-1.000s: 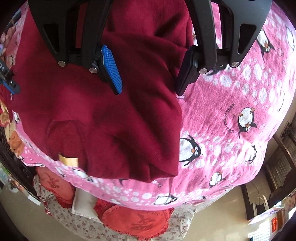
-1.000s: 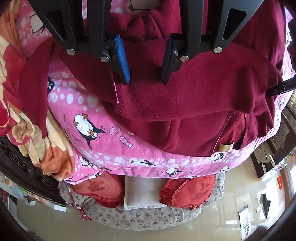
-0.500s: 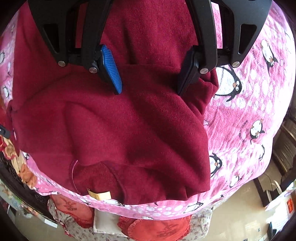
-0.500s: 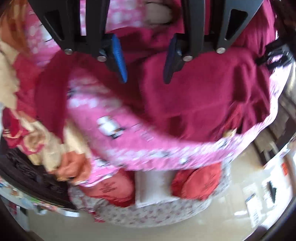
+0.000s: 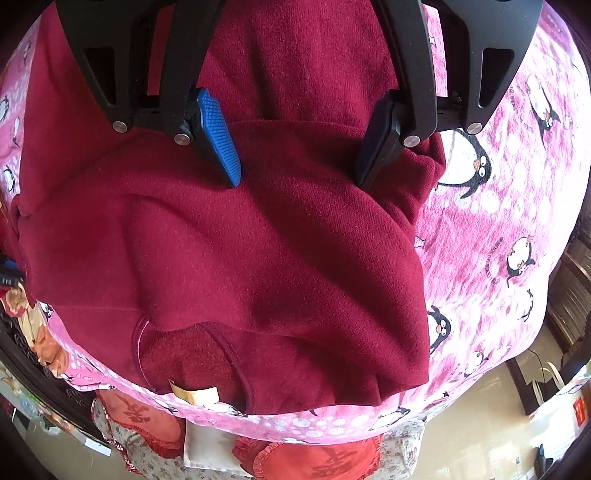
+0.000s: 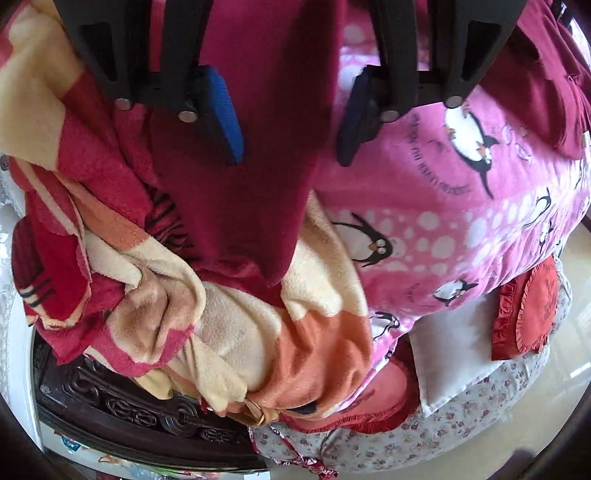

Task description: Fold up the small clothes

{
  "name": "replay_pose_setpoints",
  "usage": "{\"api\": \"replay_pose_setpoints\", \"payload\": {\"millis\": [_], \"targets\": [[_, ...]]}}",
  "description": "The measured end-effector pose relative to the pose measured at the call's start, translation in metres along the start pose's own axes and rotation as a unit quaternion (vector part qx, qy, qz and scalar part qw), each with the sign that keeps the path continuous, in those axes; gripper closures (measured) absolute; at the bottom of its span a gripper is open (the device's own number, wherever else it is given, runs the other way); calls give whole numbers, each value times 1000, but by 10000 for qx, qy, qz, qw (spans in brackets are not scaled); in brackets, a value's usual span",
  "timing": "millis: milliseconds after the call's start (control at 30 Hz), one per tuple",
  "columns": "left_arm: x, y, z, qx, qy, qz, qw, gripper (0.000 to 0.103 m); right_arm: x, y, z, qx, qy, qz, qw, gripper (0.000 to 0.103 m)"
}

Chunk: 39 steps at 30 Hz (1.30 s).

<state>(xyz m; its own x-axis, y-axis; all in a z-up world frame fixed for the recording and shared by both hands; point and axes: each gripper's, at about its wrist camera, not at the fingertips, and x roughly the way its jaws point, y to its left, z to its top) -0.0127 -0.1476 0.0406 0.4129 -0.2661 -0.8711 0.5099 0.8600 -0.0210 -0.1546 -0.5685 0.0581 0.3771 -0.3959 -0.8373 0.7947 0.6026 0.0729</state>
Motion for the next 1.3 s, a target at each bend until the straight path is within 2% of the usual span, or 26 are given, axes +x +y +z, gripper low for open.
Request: {"api": "replay_pose_setpoints", "payload": {"millis": [67,100,200,300,400,500,567,633,700,733,900,1000,1133,1200,1233,1300], "targets": [[2,0,1,-19,-24,-27,10000,38,-5,-8,-3,-51,-82,3,10000,95],[2,1,1,-21,-36,-28,10000,38,-11,-13,-4,-11,-131,76,9999,97],[1,1,1,-15,-40,-21,10000,38,-34,-32,-8,82,-308,281,9991,99],[-3,2,1,-16,-55,-40,10000,38,-74,-42,-10,185,-616,940,9935,99],[-14,7,-2,-120,-88,-109,9998,38,-123,-32,-11,-86,-973,1527,9834,99],[-24,13,-3,-238,-173,-162,9994,38,-167,-7,-15,-578,-1217,2213,9658,99],[-34,18,-3,-297,-279,-158,9990,38,-193,14,-20,-965,-1276,2711,9492,99],[-44,25,-3,-345,-394,-139,9985,38,-215,42,-25,-1394,-1198,3283,9265,99],[-54,33,-3,-394,-501,-115,9979,38,-231,68,-31,-1823,-1104,3672,9054,99],[-59,38,-2,-425,-563,-93,9975,38,-241,85,-36,-2117,-1020,3922,8893,99],[-82,69,3,-642,-843,74,9943,38,-266,155,-60,-2973,-524,4694,8298,99],[-94,96,1,-898,-959,157,9912,38,-265,196,-73,-3368,-158,4889,8045,99],[-105,127,-3,-1187,-1064,236,9869,39,-249,270,-101,-4167,508,5034,7552,99],[-107,137,-6,-1253,-1071,282,9859,38,-226,304,-116,-4501,842,4888,7426,99],[-106,140,-7,-1258,-1051,308,9860,38,-215,315,-120,-4593,943,4794,7418,99],[-103,144,-8,-1259,-988,336,9865,38,-183,340,-124,-4712,1152,4514,7489,99]]}}
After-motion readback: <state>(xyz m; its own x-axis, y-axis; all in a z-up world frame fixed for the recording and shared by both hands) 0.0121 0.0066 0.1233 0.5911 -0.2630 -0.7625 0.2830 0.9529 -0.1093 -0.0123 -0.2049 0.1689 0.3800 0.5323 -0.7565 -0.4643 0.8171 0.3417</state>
